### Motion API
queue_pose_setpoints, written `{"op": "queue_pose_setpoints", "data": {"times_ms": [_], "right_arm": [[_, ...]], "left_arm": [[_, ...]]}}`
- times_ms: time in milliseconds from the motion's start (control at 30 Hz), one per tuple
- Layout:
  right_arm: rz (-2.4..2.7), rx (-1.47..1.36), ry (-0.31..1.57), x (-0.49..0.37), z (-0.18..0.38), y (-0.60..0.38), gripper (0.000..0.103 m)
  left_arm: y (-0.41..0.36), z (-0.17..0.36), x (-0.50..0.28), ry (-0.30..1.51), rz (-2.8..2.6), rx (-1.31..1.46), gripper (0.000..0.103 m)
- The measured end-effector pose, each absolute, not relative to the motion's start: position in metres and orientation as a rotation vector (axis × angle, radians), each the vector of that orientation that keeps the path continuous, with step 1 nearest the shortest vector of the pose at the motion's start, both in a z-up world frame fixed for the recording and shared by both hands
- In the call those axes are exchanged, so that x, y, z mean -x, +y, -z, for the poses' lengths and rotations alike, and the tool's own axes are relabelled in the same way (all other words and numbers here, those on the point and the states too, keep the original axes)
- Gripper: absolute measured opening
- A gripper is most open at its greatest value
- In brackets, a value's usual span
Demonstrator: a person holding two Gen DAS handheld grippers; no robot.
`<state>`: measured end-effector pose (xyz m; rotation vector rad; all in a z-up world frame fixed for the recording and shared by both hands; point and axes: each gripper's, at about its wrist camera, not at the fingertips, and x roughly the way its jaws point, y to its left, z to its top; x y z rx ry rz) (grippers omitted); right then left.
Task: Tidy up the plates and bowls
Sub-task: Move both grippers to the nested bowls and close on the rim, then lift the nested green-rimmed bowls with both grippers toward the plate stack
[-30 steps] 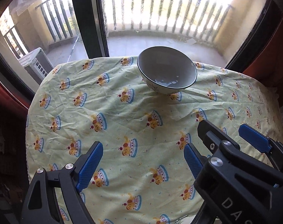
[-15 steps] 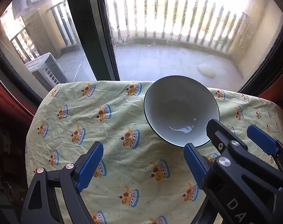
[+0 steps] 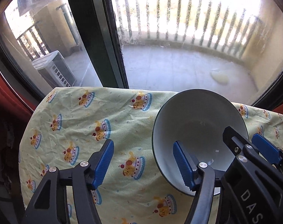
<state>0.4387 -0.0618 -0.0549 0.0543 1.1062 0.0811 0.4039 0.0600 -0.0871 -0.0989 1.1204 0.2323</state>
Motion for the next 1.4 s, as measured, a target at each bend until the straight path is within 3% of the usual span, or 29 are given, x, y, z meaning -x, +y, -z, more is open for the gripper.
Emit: {"op": "queue_pose_setpoints", "data": {"times_ms": [133, 233, 300, 600, 1400], "right_arm": [[-0.076, -0.07, 1.122, -0.449, 0.064, -0.065, 0.047], [-0.083, -0.082, 1.131, -0.454, 0.071, -0.066, 0.038], [-0.09, -0.087, 1.133, -0.455, 0.074, -0.065, 0.032], [-0.081, -0.063, 1.12, -0.459, 0.08, -0.064, 0.022], [-0.116, -0.083, 1.19, -0.388, 0.069, -0.075, 0.018]], "left_arm": [[0.058, 0.095, -0.413, 1.123, -0.211, 0.094, 0.046], [0.059, 0.1, -0.418, 1.131, -0.199, 0.096, 0.038], [0.06, 0.102, -0.421, 1.137, -0.196, 0.092, 0.036], [0.058, 0.108, -0.427, 1.157, -0.146, 0.107, 0.023], [0.046, 0.098, -0.357, 1.208, -0.136, 0.057, 0.023]]}}
